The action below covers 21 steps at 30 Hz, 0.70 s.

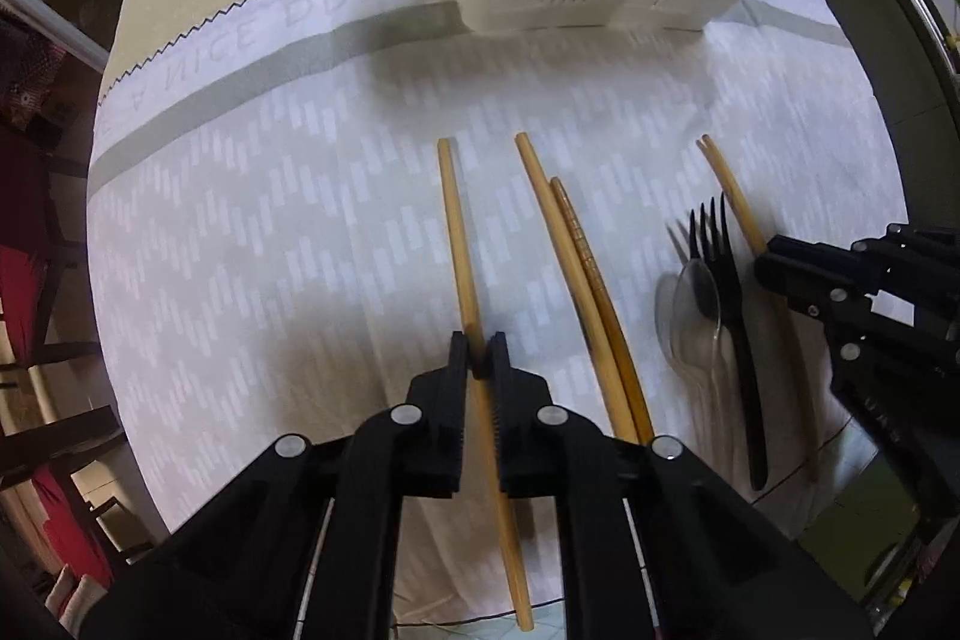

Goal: Organize utensils
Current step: 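Grasp a wooden chopstick beside the fork with the right gripper while the left gripper holds its chopstick, then lift both held chopsticks and carry them over the white holder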

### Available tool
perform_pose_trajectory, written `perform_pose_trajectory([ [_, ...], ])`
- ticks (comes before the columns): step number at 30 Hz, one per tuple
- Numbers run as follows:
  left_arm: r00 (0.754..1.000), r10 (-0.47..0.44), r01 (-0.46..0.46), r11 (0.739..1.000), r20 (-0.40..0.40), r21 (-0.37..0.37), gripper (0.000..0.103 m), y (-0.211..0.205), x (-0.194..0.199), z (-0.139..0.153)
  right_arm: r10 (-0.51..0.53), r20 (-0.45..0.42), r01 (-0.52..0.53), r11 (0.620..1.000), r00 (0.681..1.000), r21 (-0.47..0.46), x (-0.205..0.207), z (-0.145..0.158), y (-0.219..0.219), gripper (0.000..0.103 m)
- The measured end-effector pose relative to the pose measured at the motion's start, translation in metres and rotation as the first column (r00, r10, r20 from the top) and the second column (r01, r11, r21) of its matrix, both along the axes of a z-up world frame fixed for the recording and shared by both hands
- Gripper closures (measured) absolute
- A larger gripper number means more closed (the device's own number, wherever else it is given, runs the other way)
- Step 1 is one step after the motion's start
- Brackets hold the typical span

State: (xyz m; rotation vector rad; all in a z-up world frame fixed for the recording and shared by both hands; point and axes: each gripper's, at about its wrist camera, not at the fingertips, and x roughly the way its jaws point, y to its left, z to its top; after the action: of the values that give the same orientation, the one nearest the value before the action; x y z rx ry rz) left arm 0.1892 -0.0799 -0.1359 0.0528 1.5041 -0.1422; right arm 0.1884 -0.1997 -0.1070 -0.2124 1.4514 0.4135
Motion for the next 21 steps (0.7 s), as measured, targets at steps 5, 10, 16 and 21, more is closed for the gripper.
perform_pose_trajectory([
  [5,1.0,-0.008,0.008,1.0,0.016,-0.008,0.096,0.008,-0.002,0.007,-0.018,0.055,0.014,0.997,0.998,0.073,-0.009,0.022,-0.026,0.096],
  [10,0.996,-0.035,0.037,0.999,0.082,-0.021,0.097,0.013,-0.008,0.038,-0.028,0.146,0.007,0.99,0.989,0.139,-0.027,0.064,-0.046,0.096],
  [16,0.988,-0.055,0.062,0.997,0.143,-0.044,0.097,0.02,-0.019,0.076,-0.06,0.213,0.017,0.98,0.975,0.2,-0.047,0.099,-0.07,0.096],
  [21,0.982,-0.07,0.081,0.995,0.178,-0.056,0.097,0.022,-0.036,0.097,-0.073,0.247,0.014,0.973,0.966,0.231,-0.069,0.116,-0.089,0.096],
])
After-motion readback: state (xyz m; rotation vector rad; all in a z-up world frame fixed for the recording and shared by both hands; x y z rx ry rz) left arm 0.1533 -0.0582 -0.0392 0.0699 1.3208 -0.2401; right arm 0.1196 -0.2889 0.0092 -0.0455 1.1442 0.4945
